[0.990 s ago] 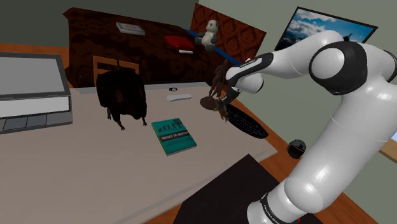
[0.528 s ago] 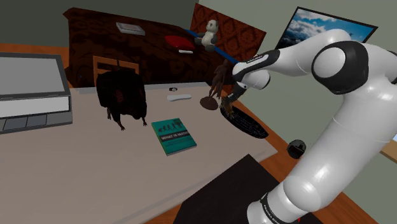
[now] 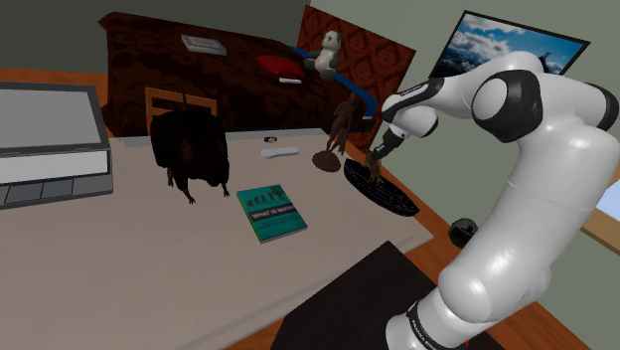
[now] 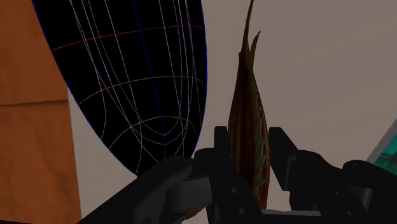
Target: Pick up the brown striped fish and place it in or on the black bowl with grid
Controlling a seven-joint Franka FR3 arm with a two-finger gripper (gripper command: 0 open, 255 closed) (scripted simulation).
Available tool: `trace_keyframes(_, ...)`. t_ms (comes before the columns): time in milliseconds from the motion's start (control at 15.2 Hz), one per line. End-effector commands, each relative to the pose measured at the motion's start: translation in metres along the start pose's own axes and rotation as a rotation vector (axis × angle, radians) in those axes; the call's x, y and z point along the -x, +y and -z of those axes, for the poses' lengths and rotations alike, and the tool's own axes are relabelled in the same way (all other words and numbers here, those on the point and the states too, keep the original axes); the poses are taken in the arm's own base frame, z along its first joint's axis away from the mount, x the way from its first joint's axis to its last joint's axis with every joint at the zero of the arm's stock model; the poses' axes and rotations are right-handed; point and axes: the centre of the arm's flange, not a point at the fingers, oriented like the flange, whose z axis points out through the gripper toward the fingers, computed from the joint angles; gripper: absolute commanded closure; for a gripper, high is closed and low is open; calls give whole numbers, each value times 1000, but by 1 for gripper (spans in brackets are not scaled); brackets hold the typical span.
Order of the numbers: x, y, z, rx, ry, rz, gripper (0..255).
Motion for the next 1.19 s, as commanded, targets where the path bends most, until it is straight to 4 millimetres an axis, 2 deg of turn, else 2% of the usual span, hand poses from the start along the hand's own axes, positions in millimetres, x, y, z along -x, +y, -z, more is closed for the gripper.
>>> trace_keyframes(0,7,28,5,0,0,2,255)
trace_keyframes(396,28,104,15,0,0,2,255)
trace_keyframes(462,33,123,17,0,0,2,255)
trace_keyframes(1122,42,125,-35,0,0,2,255)
